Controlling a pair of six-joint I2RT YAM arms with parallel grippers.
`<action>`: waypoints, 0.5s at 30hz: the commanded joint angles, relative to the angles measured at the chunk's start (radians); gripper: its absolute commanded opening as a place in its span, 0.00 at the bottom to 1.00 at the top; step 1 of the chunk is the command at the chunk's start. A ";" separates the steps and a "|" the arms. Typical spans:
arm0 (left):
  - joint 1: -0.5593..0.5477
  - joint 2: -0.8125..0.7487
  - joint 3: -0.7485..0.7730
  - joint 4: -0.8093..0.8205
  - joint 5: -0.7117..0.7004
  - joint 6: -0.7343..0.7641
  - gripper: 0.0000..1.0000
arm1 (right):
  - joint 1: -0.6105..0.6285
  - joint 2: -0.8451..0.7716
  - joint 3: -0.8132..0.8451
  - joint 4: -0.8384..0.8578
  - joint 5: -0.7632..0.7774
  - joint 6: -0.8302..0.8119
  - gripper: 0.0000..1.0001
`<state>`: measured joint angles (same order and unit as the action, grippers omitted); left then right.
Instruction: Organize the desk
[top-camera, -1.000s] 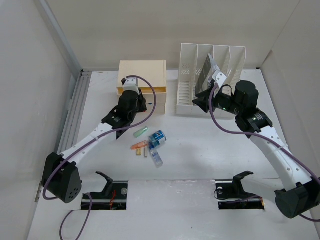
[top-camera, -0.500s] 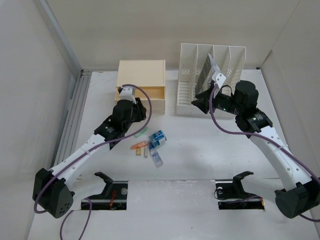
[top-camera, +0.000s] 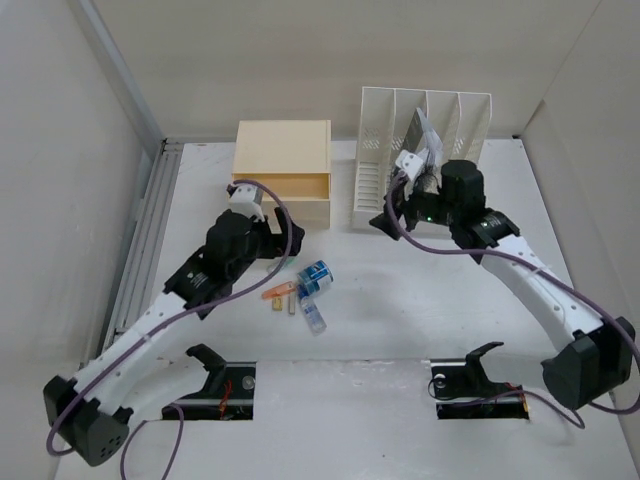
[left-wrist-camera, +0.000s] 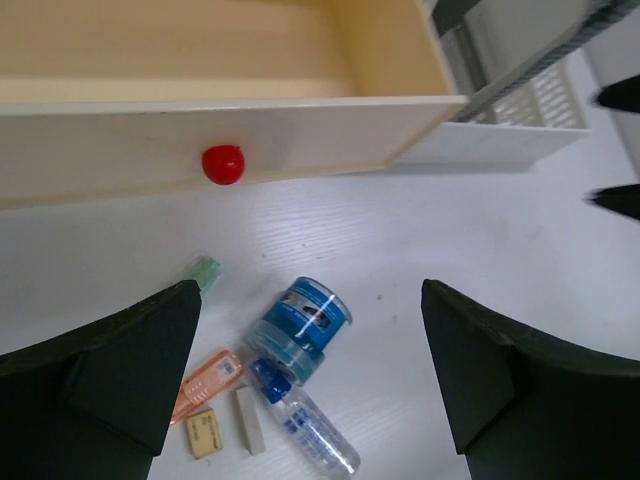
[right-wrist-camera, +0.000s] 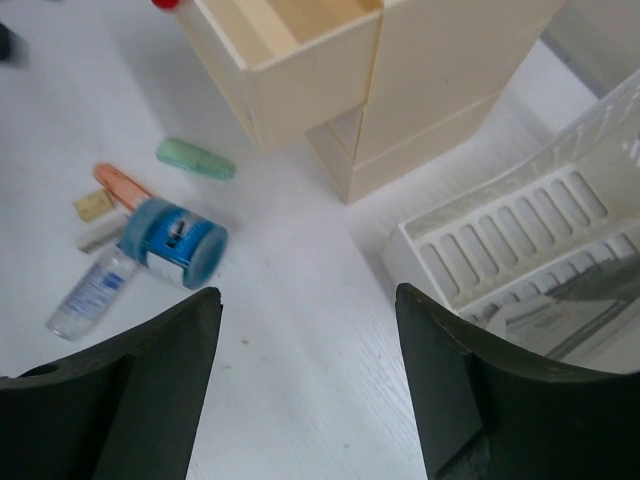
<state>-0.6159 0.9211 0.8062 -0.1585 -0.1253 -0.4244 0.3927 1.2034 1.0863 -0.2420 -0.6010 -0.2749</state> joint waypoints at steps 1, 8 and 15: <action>-0.015 -0.137 0.063 -0.039 0.041 0.013 0.91 | 0.084 0.018 0.046 -0.034 0.189 -0.075 0.76; -0.015 -0.421 0.006 -0.020 -0.214 0.119 0.97 | 0.446 0.151 -0.009 0.052 0.793 -0.113 0.74; 0.008 -0.482 -0.084 0.089 -0.225 0.119 0.97 | 0.623 0.364 0.086 0.030 0.959 0.144 0.92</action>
<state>-0.6228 0.4168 0.7506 -0.1226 -0.3370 -0.3248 0.9867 1.5311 1.1049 -0.2306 0.2218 -0.2718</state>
